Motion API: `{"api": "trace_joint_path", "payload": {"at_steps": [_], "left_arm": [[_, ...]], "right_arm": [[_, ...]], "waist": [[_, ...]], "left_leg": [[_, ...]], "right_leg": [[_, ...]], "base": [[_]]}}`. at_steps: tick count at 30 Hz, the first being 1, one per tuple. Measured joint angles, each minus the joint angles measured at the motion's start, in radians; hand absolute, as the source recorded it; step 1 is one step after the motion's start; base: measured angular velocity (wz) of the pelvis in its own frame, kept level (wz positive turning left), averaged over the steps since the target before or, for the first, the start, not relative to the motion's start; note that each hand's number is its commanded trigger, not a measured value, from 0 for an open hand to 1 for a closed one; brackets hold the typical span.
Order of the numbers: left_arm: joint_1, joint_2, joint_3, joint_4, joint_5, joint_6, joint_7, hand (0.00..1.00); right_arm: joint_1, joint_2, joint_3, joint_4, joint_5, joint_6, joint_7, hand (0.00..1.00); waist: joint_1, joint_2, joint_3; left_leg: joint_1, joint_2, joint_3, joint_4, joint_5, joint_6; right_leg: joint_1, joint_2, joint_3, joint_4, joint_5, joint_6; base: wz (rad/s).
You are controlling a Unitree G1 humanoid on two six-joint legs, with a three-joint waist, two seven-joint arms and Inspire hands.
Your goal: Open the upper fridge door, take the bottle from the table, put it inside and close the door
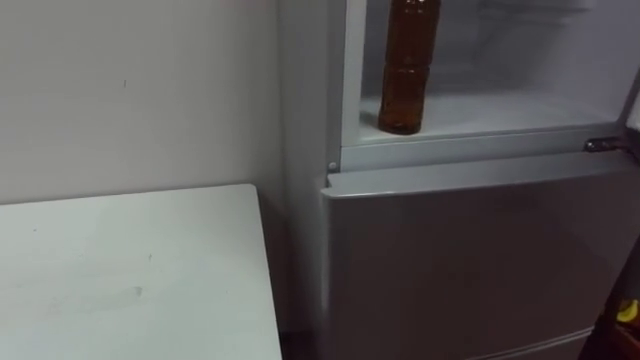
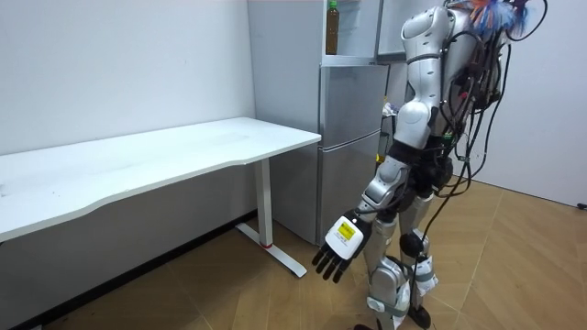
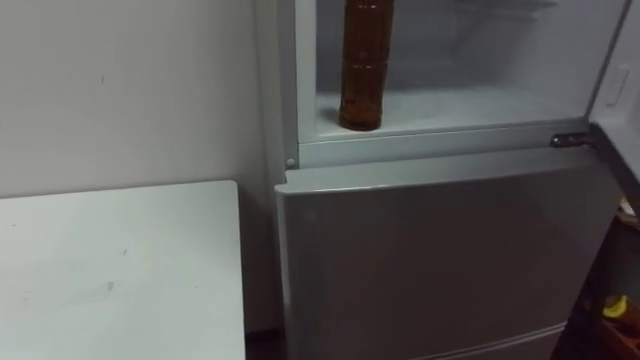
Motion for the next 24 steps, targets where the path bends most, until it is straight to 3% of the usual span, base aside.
{"api": "trace_joint_path", "payload": {"at_steps": [10, 24], "left_arm": [[0.000, -0.006, 0.000, 0.011, 0.038, 0.000, 0.013, 0.00], [-0.001, -0.008, 0.003, 0.011, 0.044, 0.000, 0.013, 0.00]], "right_arm": [[0.000, 0.005, 0.070, -0.020, -0.071, 0.000, 0.141, 0.00], [0.000, 0.021, 0.068, -0.025, -0.104, 0.000, 0.185, 0.00]], "waist": [[0.029, 0.002, -0.0014], [0.029, 0.002, -0.0010]], "left_leg": [[-0.005, 0.000, -0.011, 0.002, 0.000, 0.000], [-0.006, 0.000, -0.025, 0.001, 0.000, 0.000]], "right_leg": [[0.005, -0.001, -0.010, -0.006, 0.001, -0.001], [0.018, -0.001, -0.023, -0.026, 0.002, 0.000]], "base": [[0.02], [0.03]]}}
